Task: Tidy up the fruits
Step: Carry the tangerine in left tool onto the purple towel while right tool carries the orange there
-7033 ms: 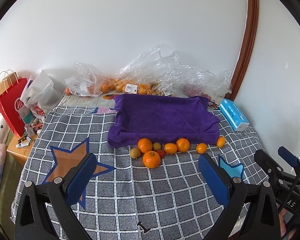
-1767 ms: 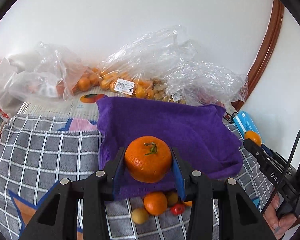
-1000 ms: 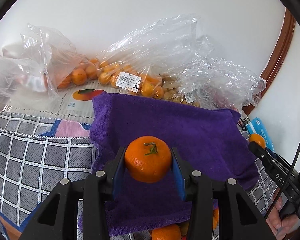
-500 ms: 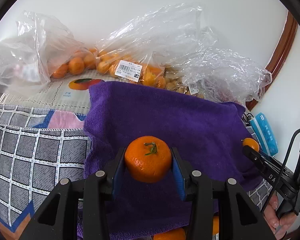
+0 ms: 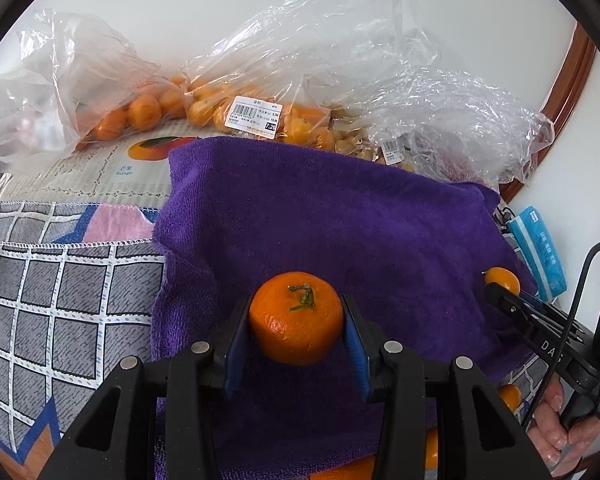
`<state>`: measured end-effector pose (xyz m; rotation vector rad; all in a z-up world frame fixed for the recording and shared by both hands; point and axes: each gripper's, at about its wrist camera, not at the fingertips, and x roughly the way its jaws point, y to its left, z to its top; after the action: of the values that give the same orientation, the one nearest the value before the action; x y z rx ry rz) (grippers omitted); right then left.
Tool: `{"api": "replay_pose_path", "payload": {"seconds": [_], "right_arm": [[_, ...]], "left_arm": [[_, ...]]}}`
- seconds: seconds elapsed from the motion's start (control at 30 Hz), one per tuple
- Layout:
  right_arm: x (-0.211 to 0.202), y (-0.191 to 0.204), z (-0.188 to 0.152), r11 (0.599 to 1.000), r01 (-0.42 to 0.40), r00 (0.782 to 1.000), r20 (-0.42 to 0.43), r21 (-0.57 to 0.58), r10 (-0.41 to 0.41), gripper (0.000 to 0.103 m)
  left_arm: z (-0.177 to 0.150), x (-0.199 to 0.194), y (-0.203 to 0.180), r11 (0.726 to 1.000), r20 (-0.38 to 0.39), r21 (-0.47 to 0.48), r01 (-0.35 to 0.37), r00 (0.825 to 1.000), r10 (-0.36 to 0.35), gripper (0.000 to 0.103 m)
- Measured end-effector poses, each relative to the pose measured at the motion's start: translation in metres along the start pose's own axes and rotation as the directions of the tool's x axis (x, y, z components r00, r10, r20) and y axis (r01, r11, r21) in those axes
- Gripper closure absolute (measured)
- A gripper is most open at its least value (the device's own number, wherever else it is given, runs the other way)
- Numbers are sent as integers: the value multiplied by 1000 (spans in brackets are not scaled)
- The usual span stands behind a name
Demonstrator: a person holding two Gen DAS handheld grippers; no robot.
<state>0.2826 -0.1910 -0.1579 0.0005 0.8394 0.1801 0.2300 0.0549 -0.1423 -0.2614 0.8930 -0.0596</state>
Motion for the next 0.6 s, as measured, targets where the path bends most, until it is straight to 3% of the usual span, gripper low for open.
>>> {"api": "replay_pose_path", "payload": {"seconds": [0.5, 0.6], "right_arm": [[15, -7, 0, 1000, 6, 997, -76, 26, -4, 67], [10, -6, 0, 1000, 15, 999, -49, 24, -13, 67]], "left_arm": [[0, 0, -10, 998, -3, 51, -21, 1000, 21, 62], [-1, 1, -13, 997, -4, 67, -35, 999, 35, 62]]}}
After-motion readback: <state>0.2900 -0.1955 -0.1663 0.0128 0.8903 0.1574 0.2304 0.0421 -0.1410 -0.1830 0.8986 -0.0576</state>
